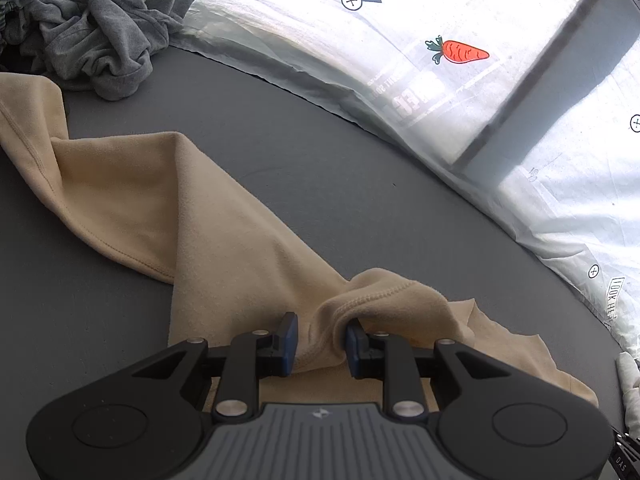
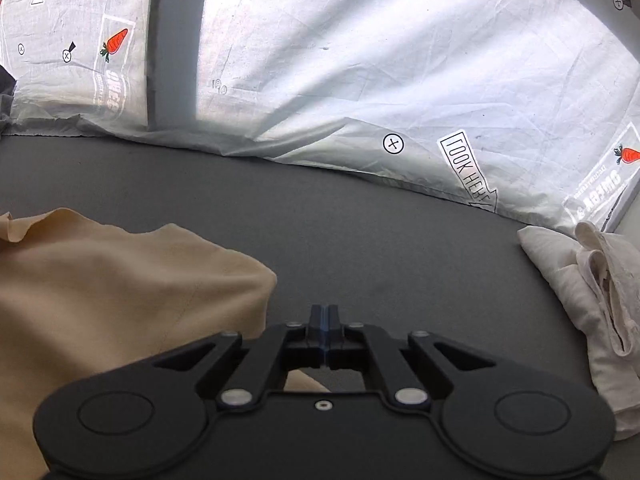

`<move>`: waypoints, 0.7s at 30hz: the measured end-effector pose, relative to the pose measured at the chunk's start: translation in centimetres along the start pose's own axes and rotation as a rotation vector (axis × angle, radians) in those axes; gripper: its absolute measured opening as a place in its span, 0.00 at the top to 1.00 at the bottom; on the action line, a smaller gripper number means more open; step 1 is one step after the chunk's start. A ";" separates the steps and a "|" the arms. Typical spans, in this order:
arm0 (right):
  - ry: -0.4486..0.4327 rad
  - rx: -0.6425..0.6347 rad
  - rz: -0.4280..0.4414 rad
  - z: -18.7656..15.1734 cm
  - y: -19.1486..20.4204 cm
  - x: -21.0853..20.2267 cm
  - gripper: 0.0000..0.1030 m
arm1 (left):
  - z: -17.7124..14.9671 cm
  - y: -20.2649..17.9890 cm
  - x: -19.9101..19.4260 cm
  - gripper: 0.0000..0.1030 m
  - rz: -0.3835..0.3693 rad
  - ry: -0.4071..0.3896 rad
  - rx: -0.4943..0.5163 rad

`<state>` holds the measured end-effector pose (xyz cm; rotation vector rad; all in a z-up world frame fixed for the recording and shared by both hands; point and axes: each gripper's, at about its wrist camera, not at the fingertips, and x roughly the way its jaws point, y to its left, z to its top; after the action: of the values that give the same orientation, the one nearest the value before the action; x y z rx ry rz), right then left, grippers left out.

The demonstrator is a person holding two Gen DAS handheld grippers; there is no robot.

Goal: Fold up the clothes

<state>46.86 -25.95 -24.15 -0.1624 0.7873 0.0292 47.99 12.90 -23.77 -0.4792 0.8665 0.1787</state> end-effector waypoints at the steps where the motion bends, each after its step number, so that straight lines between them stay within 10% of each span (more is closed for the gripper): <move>1: 0.030 0.024 0.004 -0.3 -0.4 0.4 0.99 | 0.0 0.0 0.0 0.73 0.001 0.002 0.004; 12: -0.015 0.121 0.200 4.0 0.1 0.7 0.59 | 1.4 -1.0 0.5 0.75 0.017 0.026 0.016; 16: 0.083 0.066 0.230 4.7 1.7 3.6 0.69 | 2.5 -1.0 1.2 0.83 0.023 0.022 0.014; 18: 0.081 0.063 0.256 4.8 1.9 4.2 0.95 | 3.0 -1.0 1.5 0.84 0.027 0.019 0.015; 21: 0.019 0.039 0.244 5.0 1.8 4.3 0.95 | 3.5 -0.8 2.1 0.85 0.032 0.010 0.023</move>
<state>53.22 -23.59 -23.95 -0.0290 0.8224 0.2431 52.06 13.75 -23.19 -0.4453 0.8861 0.1959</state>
